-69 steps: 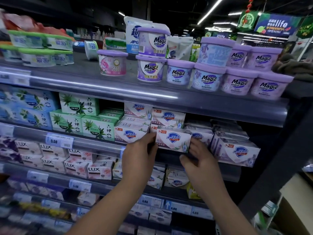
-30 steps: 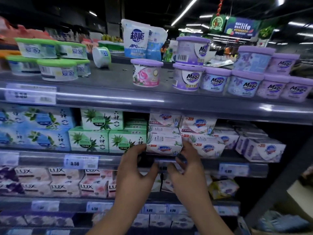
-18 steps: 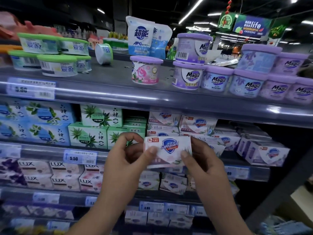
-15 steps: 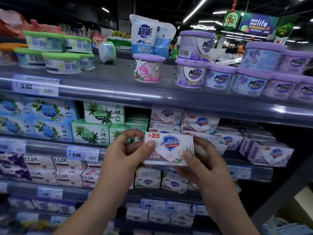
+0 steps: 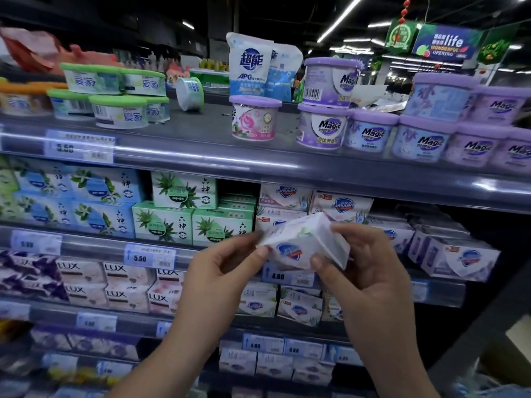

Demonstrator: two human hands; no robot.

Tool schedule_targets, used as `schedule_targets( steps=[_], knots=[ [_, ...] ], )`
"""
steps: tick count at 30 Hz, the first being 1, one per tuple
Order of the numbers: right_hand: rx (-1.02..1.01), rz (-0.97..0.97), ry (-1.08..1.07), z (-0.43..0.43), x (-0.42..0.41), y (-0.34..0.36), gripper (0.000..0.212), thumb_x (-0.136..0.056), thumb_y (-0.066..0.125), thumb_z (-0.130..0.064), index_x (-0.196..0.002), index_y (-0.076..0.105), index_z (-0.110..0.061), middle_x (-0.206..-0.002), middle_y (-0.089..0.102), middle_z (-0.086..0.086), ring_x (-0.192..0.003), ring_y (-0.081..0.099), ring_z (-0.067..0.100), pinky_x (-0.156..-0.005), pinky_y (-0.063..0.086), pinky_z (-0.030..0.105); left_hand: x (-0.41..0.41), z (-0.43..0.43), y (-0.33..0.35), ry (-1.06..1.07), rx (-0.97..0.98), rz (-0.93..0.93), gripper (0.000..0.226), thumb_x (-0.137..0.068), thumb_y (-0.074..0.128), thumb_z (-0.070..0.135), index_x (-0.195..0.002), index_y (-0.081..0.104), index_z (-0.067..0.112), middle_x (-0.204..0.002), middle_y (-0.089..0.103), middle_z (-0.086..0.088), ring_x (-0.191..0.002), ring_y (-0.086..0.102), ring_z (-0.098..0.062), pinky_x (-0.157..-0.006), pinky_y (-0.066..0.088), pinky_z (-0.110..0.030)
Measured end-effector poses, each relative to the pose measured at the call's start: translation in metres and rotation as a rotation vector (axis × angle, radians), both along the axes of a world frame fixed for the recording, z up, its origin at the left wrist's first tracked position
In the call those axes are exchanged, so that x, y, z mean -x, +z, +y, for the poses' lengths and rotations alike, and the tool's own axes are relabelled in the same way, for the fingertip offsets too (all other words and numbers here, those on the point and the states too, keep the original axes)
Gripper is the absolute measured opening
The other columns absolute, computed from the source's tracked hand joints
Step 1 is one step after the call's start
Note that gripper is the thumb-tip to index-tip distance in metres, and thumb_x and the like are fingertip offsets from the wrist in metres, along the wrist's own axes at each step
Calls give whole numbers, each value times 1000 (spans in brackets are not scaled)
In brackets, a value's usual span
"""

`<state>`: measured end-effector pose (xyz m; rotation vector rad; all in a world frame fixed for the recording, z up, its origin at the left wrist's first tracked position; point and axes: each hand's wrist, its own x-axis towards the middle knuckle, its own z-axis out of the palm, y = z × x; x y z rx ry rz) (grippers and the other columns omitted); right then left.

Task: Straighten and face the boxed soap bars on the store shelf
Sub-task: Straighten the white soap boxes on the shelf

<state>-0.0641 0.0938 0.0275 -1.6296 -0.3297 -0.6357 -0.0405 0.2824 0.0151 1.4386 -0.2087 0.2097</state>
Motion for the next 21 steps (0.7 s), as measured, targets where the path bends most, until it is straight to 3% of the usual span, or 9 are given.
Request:
schedule_targets(
  steps=[4,7,10,12,14,15,17,19,21],
  knots=[
    [159,-178,-35,10,11,3,52,-83,82,-32,-128,59,-39,-121,69,-8,-111,71,20,-85,62,36,1,-6,-11,-160,240,203,34,-81,72,28,-108,80,10,-105,79,-18,-102,76,-29,-85,61,-28],
    [142,-183,-37,13,13,4,60,-81,84,-29,-131,54,-40,-120,70,-8,-113,71,20,-89,61,39,1,-5,-12,-196,302,222,34,-81,72,27,-108,80,9,-107,78,-21,-100,77,-27,-85,61,-28],
    [54,-167,-29,14,14,3,54,-81,83,-33,-127,56,-42,-121,71,-1,-114,71,22,-86,62,34,0,-1,-11,-206,331,211,38,-73,81,30,-108,80,14,-104,79,-17,-96,77,-23,-83,60,-25],
    [-114,-82,8,14,13,1,46,-81,83,-43,-120,59,-42,-118,73,3,-109,73,23,-81,64,33,1,1,-9,-237,348,192,45,-69,88,29,-111,79,16,-108,80,-11,-97,77,-21,-79,60,-23],
    [-252,60,22,13,10,-7,42,-81,81,-52,-114,61,-35,-114,76,5,-103,75,25,-82,64,40,6,3,-5,-237,250,121,49,-70,88,30,-117,76,23,-113,79,-4,-100,77,-18,-77,60,-22],
    [-284,134,15,13,7,-12,36,-83,79,-51,-111,64,-33,-113,77,4,-104,75,27,-84,63,42,8,4,-3,-219,172,65,50,-73,88,28,-120,75,26,-113,79,-3,-101,77,-17,-77,61,-22],
    [-376,272,13,17,3,-19,23,-87,70,-42,-107,71,-31,-112,78,2,-105,75,25,-83,63,36,12,5,1,-182,80,-45,56,-73,92,24,-126,72,28,-114,79,-1,-104,76,-18,-80,62,-26],
    [-526,388,65,22,2,-24,20,-95,62,-32,-110,74,-27,-110,80,4,-99,78,23,-74,64,29,16,2,5,-175,58,-111,67,-68,93,24,-130,69,30,-116,78,0,-105,76,-20,-83,63,-30],
    [-616,482,107,28,3,-25,21,-103,55,-24,-112,74,-22,-104,82,9,-90,80,24,-66,64,30,18,-4,8,-165,11,-171,68,-66,92,26,-129,68,32,-118,78,4,-106,76,-20,-82,63,-32]
  ],
)
